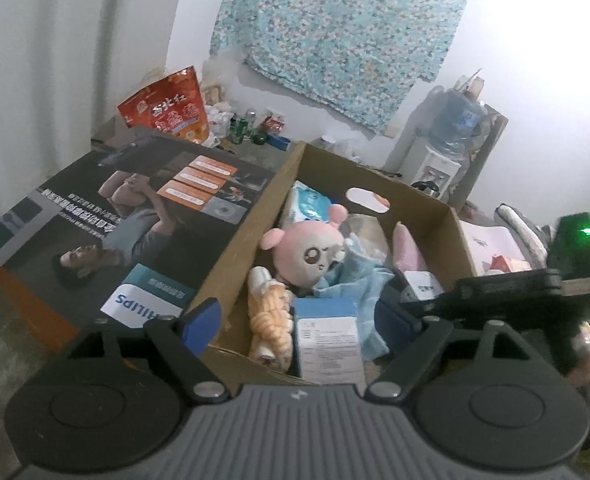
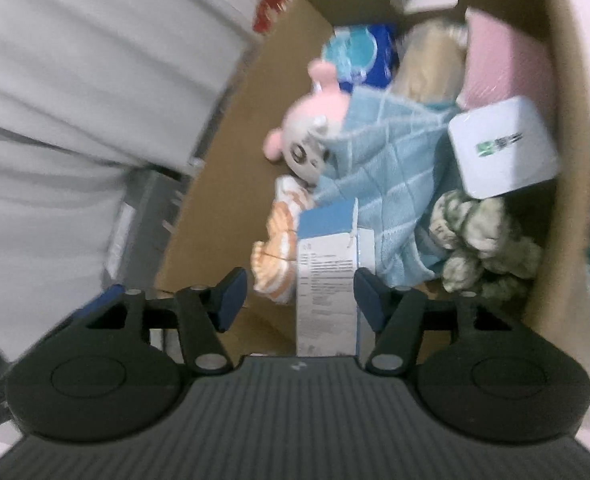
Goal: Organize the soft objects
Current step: 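Lower the cloth and the blue-white box into the box and open both tools, then move the right tool to the gold packet and grasp it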
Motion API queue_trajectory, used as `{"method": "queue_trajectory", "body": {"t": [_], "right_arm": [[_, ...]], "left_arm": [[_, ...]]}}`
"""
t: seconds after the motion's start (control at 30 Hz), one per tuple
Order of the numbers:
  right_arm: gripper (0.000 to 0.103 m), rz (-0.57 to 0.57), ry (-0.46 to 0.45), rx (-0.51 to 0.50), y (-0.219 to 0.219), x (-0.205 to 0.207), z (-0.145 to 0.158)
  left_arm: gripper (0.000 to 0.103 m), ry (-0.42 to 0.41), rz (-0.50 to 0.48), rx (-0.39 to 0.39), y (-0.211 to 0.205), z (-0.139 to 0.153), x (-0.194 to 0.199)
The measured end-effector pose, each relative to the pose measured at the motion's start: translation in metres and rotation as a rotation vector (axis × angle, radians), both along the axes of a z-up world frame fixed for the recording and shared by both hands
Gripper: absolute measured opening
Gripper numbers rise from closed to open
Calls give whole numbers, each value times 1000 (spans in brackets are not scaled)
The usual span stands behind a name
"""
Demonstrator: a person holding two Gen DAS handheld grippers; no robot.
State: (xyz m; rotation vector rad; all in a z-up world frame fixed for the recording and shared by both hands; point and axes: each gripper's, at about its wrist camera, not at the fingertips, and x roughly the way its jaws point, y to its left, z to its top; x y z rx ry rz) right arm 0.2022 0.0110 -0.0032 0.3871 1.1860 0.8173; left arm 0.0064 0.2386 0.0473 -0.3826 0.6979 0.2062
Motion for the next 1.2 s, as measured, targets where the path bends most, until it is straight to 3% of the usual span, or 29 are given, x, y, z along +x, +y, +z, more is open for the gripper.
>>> {"method": "queue_trajectory", "body": {"t": [0.13, 0.3, 0.43, 0.67, 0.87, 1.07, 1.2], "right_arm": [[71, -53, -33, 113, -48, -24, 15], [75, -111, -98, 232, -113, -56, 28], [78, -213, -166, 256, -168, -71, 31], [85, -488, -284, 177, -286, -53, 43], [88, -730, -275, -29, -366, 30, 33], [88, -823, -181, -218, -376, 122, -6], [88, -843, -172, -292, -361, 153, -26]], "left_arm": [[89, -18, -51, 6, -17, 4, 2], [93, -16, -133, 31, -47, 9, 12], [95, -19, -206, 46, -75, 12, 19], [99, 2, -278, 52, -115, 7, 38], [99, 40, -263, 46, -128, 1, 53], [99, 81, -213, 62, -128, -2, 61], [99, 106, -173, 65, -122, -4, 64]]}}
